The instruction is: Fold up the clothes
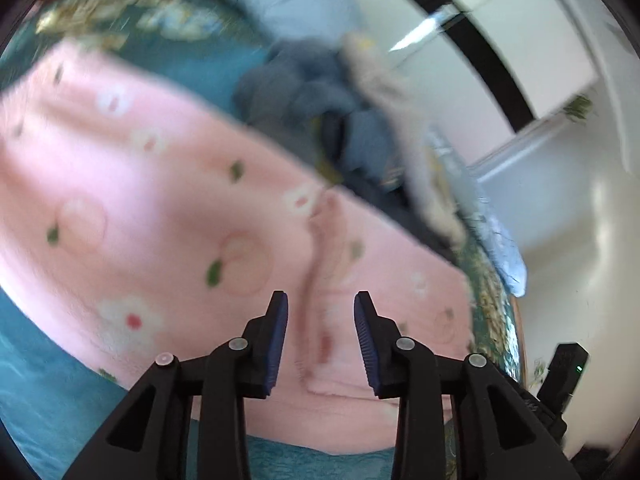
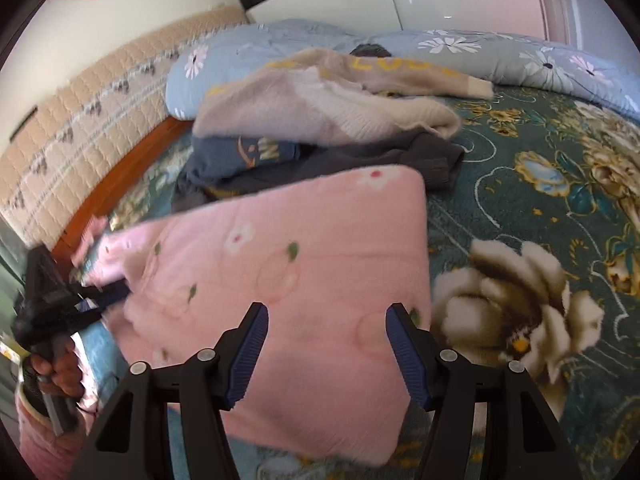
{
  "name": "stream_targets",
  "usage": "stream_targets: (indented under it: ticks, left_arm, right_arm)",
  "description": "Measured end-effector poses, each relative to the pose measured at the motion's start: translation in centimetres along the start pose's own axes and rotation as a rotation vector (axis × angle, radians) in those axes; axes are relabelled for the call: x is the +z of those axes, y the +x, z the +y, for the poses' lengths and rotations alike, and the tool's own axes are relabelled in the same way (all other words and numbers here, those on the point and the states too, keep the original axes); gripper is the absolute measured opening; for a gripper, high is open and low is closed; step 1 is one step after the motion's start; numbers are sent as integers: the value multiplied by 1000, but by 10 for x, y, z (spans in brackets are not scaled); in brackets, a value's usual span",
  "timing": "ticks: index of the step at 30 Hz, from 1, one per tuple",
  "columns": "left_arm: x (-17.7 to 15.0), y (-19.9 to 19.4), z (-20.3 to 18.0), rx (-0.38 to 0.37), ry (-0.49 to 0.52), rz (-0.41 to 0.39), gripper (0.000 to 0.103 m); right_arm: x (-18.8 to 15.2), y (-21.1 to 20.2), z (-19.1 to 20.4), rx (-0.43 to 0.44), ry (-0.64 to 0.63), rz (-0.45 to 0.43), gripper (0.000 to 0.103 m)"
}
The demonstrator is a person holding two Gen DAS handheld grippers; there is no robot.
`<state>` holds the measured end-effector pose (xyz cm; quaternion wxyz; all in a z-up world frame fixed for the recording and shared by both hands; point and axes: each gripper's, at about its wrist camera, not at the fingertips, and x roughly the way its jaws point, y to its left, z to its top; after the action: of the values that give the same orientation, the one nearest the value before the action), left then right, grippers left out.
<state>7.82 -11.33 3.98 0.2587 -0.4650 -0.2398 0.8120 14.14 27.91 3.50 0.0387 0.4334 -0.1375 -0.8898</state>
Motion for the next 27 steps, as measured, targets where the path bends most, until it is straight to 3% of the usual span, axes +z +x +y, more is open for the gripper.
stream_targets:
  ticks: [4,11,19,25,27]
  left_arm:
    - [-4,0,-28,-101,111,4,37]
    - [-18,28,-21,-80,105,72,36]
    - [-33,57,-12,-58,96,140,36]
    - [-13,3,9,-92,35,-18,37]
    - [-2,-23,27,-89,-11,-104,37]
  right_arm:
    - [-13,3,21,-15,-76,36,65]
    - [-27,25,15,-23,-52,96,65]
    - [-28,31,22,-63,-79,106,67]
    - [-15,9,27,15,-26,4,67]
    - [-10,9,33,44,-27,-11,67]
